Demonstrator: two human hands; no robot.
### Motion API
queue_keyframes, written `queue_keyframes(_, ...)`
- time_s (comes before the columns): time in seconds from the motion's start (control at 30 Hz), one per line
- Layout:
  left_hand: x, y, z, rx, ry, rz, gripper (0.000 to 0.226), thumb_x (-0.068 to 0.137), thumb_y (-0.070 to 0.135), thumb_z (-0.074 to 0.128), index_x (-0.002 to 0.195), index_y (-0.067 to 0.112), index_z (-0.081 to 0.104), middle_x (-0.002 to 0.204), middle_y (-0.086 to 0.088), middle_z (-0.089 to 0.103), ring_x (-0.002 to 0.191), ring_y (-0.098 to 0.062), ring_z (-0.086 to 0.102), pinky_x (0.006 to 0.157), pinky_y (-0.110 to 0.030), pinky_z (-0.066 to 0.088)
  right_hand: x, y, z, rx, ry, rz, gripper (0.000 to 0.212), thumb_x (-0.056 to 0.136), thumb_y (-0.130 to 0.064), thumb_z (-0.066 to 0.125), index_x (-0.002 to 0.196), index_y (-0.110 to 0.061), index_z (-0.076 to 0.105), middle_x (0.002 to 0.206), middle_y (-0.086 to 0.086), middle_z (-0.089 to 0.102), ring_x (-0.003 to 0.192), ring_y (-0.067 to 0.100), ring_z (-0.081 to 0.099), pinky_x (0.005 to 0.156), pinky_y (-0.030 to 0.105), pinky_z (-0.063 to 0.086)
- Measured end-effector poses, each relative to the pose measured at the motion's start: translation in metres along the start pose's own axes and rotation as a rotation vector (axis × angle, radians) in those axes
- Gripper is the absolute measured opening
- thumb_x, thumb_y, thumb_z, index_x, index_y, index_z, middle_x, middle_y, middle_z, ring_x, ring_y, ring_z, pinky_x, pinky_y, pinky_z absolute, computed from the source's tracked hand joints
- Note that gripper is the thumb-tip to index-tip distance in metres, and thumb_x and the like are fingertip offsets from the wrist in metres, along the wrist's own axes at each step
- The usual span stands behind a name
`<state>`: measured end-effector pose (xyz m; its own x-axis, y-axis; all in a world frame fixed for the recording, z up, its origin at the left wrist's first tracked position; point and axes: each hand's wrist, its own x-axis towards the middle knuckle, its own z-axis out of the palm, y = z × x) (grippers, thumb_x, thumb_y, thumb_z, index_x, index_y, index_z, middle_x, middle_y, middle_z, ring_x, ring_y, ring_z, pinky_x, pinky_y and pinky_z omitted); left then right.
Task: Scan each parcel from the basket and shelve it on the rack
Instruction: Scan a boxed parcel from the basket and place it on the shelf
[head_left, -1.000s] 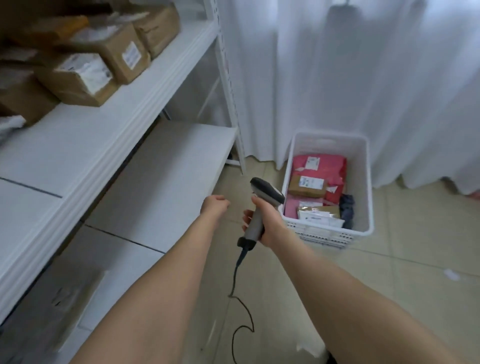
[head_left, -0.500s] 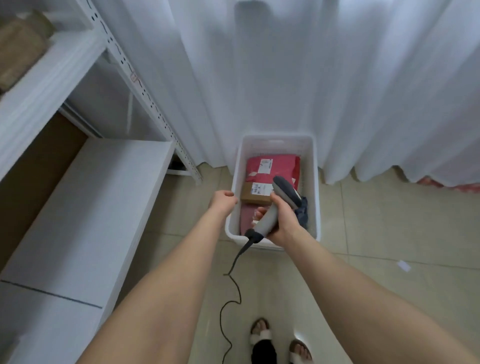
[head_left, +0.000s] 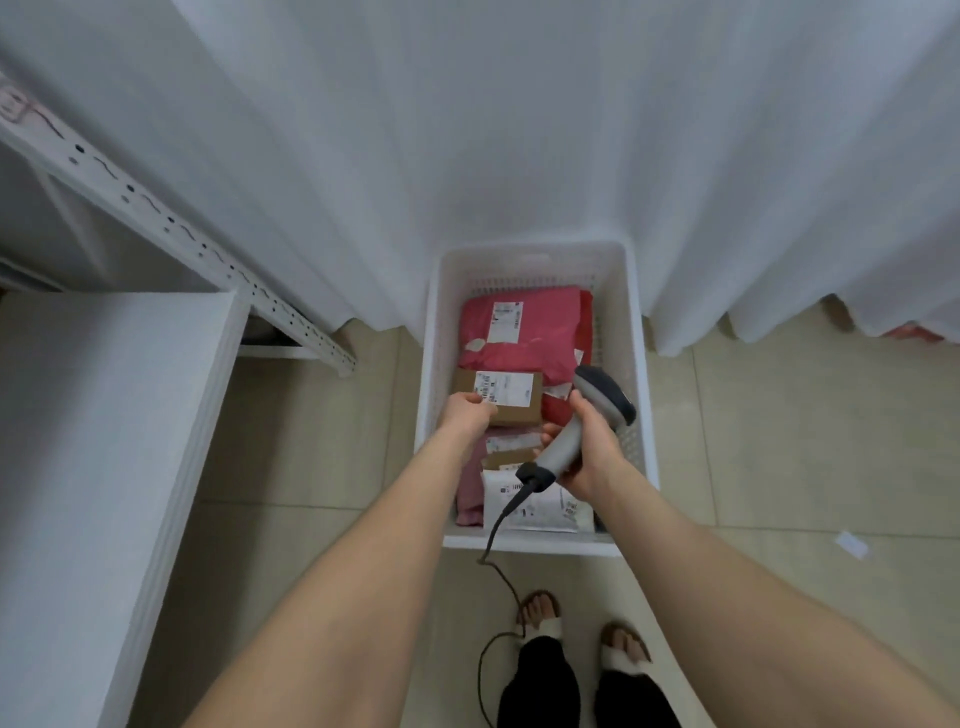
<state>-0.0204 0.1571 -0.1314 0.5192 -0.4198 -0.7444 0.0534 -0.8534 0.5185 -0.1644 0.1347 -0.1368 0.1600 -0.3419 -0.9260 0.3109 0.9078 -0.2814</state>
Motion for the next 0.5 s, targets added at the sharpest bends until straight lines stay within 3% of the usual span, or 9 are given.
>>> queue_keyframes(0.07,0.030,-0.004,0.016,-0.024,0.001,-0.040,0.039,0.092,0.011,0.059,0.130,0.008,0.052,0.130,-0.012,0.055,0.117,-0.028,0.053,0.098,-0.038,0.046,0.035,-0.007,-0.002,-0.001,0.014,0.010,0.056,0.086,-0.046,0.069,0.125,-0.007,0.062,0.076,0.004,0.061,0.070,0.017,0.059,0.082,0.038,0.055)
queue_keyframes(0.17,0.074,-0.012,0.040,-0.091,-0.002,-0.091,0.043,0.092,0.009,0.059,0.133,0.005,0.049,0.130,-0.015,0.056,0.117,-0.030,0.055,0.099,-0.042,0.047,0.087,-0.016,-0.002,-0.048,0.043,0.008,0.055,0.084,-0.044,0.072,0.122,-0.006,0.062,0.079,0.004,0.063,0.070,0.018,0.060,0.068,0.036,0.054)
queue_keyframes(0.23,0.104,-0.020,0.056,-0.186,-0.017,-0.140,0.042,0.092,0.010,0.059,0.132,0.004,0.050,0.128,-0.016,0.058,0.114,-0.032,0.057,0.098,-0.045,0.048,0.124,-0.019,0.000,-0.089,0.037,0.003,0.055,0.083,-0.044,0.073,0.122,-0.006,0.062,0.087,0.006,0.066,0.077,0.021,0.063,0.073,0.038,0.056)
queue_keyframes(0.37,0.157,-0.043,0.087,-0.415,-0.050,-0.260,0.044,0.091,0.019,0.063,0.131,0.009,0.052,0.130,-0.011,0.057,0.110,-0.026,0.058,0.091,-0.040,0.048,0.197,-0.027,0.006,-0.183,0.027,-0.058,0.068,0.082,-0.048,0.072,0.133,-0.006,0.053,0.126,0.014,0.063,0.109,0.031,0.062,0.099,0.048,0.049)
queue_keyframes(0.43,0.182,-0.055,0.101,-0.491,-0.043,-0.305,0.051,0.088,0.026,0.067,0.134,0.012,0.050,0.135,-0.009,0.053,0.119,-0.028,0.053,0.097,-0.039,0.045,0.231,-0.032,0.011,-0.247,0.030,-0.107,0.071,0.081,-0.046,0.073,0.136,-0.007,0.050,0.128,0.014,0.061,0.114,0.031,0.059,0.104,0.049,0.046)
queue_keyframes(0.5,0.208,-0.068,0.115,-0.557,-0.032,-0.335,0.054,0.087,0.029,0.069,0.134,0.013,0.049,0.136,-0.009,0.053,0.122,-0.030,0.051,0.101,-0.041,0.043,0.262,-0.035,0.016,-0.299,0.017,-0.140,0.068,0.078,-0.042,0.077,0.132,-0.007,0.053,0.119,0.013,0.064,0.108,0.030,0.062,0.100,0.048,0.049)
